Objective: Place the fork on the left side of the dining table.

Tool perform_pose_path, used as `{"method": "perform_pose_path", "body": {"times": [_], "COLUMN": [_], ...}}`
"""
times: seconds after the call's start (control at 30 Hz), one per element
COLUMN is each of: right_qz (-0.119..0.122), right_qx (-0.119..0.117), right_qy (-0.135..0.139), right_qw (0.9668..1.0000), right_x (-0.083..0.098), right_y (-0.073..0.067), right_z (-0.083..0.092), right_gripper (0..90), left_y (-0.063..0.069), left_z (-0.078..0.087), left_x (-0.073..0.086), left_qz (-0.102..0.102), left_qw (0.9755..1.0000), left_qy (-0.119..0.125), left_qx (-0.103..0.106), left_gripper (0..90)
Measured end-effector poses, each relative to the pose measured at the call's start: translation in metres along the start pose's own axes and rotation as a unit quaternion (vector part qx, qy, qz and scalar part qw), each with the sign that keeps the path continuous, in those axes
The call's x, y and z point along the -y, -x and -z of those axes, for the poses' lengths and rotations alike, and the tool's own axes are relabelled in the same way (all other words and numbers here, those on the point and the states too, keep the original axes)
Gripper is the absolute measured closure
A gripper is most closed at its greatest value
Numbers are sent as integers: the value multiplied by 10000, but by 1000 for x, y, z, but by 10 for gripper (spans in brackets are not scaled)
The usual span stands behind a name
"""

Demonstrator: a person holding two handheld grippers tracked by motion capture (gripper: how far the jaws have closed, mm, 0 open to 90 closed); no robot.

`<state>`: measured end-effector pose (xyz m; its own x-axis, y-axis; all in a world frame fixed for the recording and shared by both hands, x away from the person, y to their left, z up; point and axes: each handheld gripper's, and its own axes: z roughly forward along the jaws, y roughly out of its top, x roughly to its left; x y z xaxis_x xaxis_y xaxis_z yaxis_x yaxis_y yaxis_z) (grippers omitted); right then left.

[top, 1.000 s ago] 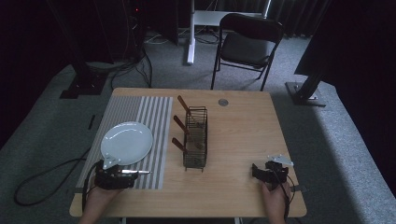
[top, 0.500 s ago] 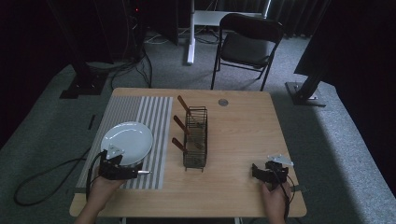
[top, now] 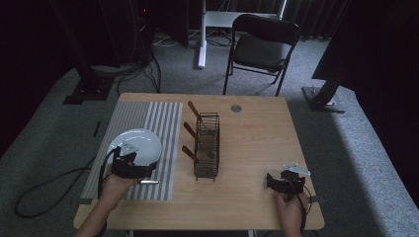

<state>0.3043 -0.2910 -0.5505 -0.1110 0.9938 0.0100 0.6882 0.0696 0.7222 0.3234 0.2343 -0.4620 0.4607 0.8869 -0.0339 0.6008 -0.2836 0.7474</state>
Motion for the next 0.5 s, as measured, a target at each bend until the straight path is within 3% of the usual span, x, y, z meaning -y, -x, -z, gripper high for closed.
{"method": "perform_pose_path", "body": {"times": [0.33,0.5], "right_qz": [1,-1], "right_qx": [1,1], "right_qy": [1,0], "right_qw": [10000,10000], "right_x": [0,0], "right_y": [0,0], "right_z": [0,0], "right_gripper": [127,127], "left_y": [-6,-9], "left_z": [-6,-10], "left_x": [-19,-31], "left_qz": [56,90], "left_qw": [9998,9997], "left_qy": [204,189], "left_qx": [4,134], "left_gripper": [37,36]}}
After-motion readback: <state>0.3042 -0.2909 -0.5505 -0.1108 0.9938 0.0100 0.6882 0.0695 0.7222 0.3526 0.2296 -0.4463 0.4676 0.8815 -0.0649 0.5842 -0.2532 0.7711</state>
